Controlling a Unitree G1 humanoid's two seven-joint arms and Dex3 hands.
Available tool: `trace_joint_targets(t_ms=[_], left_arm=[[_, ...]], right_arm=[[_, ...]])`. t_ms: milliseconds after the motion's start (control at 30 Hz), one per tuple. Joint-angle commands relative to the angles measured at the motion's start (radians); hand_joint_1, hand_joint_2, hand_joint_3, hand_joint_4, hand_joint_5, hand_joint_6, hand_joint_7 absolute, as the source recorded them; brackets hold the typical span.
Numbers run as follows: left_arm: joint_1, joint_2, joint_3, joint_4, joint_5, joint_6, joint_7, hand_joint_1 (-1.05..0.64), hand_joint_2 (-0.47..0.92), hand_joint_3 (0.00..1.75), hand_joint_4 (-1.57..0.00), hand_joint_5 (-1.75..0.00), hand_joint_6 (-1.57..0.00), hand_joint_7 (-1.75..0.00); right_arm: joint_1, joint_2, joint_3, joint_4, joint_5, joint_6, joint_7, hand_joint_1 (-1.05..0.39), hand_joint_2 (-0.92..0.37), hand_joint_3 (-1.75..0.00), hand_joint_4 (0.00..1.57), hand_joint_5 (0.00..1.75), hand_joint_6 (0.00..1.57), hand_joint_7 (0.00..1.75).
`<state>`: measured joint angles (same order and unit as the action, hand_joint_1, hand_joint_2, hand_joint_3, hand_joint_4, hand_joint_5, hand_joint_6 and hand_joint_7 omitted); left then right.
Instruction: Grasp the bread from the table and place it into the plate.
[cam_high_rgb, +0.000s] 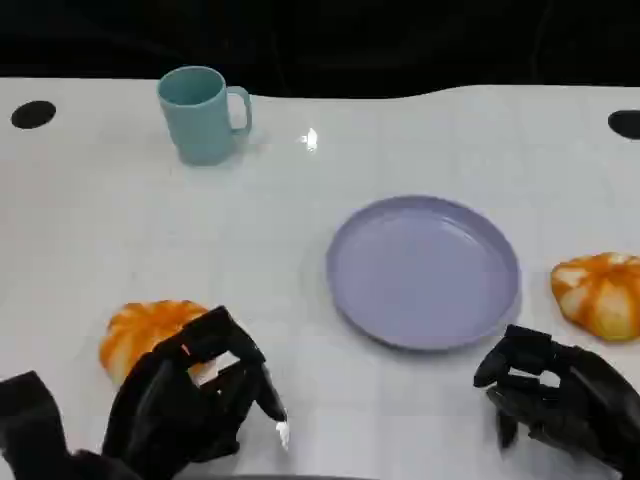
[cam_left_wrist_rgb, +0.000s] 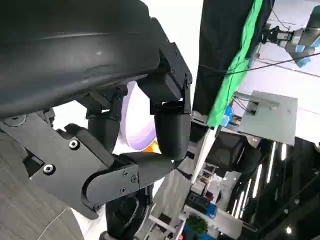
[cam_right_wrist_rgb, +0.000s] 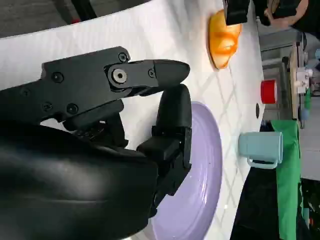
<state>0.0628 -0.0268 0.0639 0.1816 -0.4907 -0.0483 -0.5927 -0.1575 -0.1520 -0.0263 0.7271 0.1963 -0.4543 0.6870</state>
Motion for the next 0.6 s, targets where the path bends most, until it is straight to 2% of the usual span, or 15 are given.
trace_joint_targets(t_ms=[33,600], left_arm=[[-0.005,0.007,0.009,0.002,0.007,-0.016,-0.005,-0.46,0.48,1.05,-0.73,-1.62,-0.7,-1.34],[-0.004,0.01,0.011,-0.005,0.016,-0.011,0.007,-0.47,0.45,1.11,-0.74,-1.64,-0.7,-1.39]], right_arm=[[0.011,-0.014,-0.005,0.029,-0.007,0.016,0.007,-0.52,-0.92,-0.26,0.67,1.75,0.66,1.39],[0.026,-0.015,0.004,-0.012,-0.02,0.05,-0.025,-0.5,-0.92,-0.27,0.66,1.75,0.67,1.37]])
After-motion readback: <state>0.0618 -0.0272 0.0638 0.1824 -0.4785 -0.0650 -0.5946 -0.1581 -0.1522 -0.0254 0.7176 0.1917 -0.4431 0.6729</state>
